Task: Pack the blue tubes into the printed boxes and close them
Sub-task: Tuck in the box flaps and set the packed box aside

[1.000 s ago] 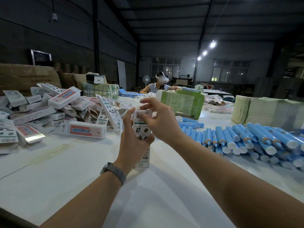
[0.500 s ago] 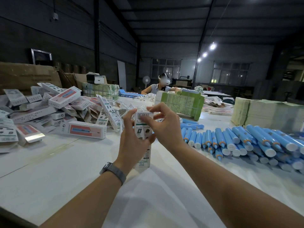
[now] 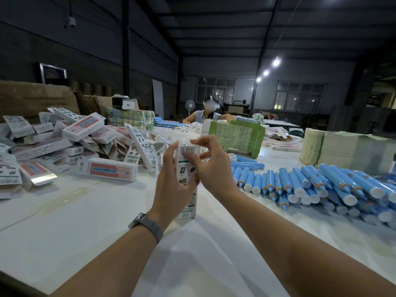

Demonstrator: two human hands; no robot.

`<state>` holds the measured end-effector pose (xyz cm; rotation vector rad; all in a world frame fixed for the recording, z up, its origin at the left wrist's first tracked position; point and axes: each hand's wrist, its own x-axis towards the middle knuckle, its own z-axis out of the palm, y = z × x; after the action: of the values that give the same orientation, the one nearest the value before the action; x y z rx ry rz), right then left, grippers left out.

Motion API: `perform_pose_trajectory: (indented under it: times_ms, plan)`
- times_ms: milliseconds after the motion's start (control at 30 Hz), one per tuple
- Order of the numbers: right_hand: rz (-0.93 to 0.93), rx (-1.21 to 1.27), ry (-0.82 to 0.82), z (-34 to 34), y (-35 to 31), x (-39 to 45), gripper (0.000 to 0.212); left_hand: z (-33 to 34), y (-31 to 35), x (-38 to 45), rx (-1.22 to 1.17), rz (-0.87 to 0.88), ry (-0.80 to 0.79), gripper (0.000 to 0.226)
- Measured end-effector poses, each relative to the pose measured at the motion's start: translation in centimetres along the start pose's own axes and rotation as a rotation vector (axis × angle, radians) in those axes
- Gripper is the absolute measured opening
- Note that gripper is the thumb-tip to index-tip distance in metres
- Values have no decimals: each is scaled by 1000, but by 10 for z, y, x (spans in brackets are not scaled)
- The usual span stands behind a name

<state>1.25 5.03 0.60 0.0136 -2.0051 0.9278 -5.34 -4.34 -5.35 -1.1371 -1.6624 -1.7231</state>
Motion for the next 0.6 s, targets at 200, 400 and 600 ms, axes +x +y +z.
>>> perform_pose_trajectory:
  times_ms: [200,400,600]
  plan:
    - [-27,-90,17,-1,3,2,27,-5,9,-3,-33,-35,-34,59]
    - [24,-81,4,-6,11,-8,40,-6,12,-5,-26,-25,-60,56]
    - [97,-33,-117,-8,16,-14,70,-6,14,-6,-65,-27,-95,62]
